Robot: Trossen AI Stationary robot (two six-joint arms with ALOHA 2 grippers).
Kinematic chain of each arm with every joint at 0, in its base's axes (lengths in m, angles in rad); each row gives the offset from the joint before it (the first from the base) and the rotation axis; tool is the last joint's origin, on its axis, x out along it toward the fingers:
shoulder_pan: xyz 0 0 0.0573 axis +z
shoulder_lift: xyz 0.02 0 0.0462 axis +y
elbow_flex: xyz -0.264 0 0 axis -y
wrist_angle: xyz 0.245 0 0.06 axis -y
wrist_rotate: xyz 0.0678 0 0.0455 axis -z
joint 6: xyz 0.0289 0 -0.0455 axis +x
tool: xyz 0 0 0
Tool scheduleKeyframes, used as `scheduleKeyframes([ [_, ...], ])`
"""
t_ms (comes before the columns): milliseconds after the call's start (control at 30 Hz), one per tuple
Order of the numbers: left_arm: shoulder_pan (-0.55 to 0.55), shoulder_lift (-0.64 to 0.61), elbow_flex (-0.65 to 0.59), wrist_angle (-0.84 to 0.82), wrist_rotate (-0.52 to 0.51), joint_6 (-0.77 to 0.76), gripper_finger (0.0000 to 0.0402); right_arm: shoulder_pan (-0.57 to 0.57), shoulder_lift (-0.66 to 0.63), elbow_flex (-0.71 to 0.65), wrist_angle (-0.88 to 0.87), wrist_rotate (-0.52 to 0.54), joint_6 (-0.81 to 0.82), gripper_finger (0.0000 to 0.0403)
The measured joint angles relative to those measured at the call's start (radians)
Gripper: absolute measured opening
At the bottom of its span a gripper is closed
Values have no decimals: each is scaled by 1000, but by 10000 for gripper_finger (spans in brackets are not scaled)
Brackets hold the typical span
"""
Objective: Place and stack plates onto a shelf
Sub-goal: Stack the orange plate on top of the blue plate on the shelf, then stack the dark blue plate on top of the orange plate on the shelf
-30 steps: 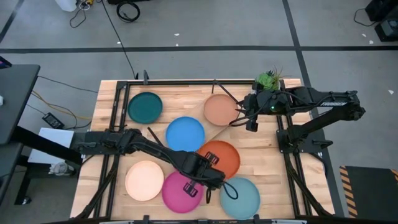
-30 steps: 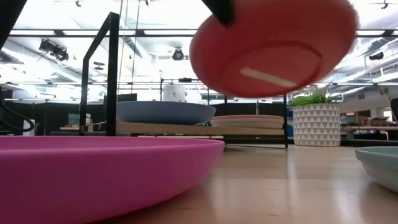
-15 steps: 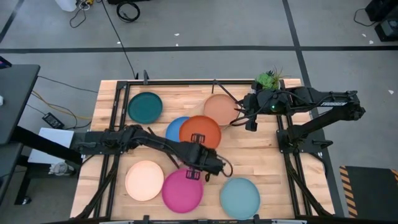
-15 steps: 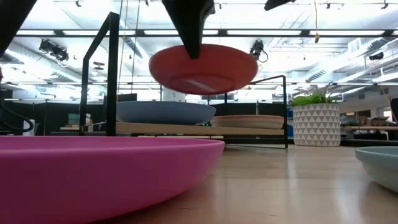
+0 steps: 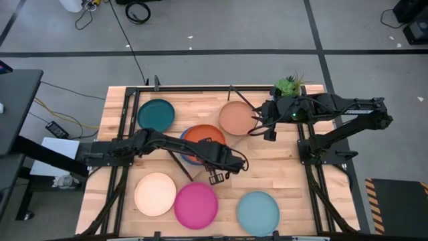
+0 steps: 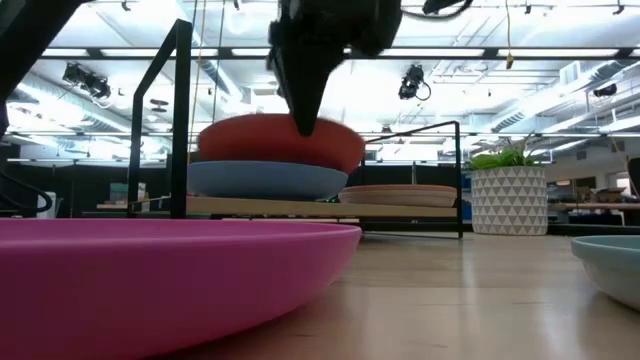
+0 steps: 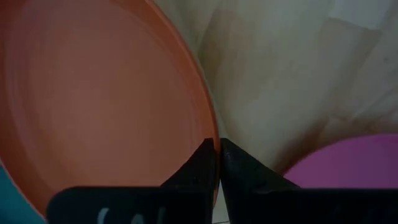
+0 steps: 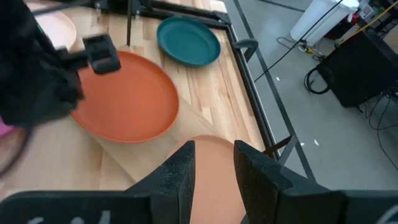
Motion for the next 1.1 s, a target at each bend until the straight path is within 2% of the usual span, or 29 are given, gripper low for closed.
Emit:
scheduleKeyframes([
  [167, 32, -1, -4, 22, 11, -99, 20, 0, 0, 0, 19, 6, -38, 116],
  [433, 50, -1, -4, 60, 83, -233, 22, 0, 0, 0, 36, 56, -73, 116],
  [600, 45, 2, -4, 58, 90, -232, 28, -1, -1, 0, 50, 56, -80, 116],
  [933, 47, 2, -4, 55, 86, -183, 100, -2, 0, 0, 87, 55, -139, 116],
  [1100, 49, 1, -4, 57, 86, -152, 109, -2, 0, 0, 100, 55, -146, 116],
])
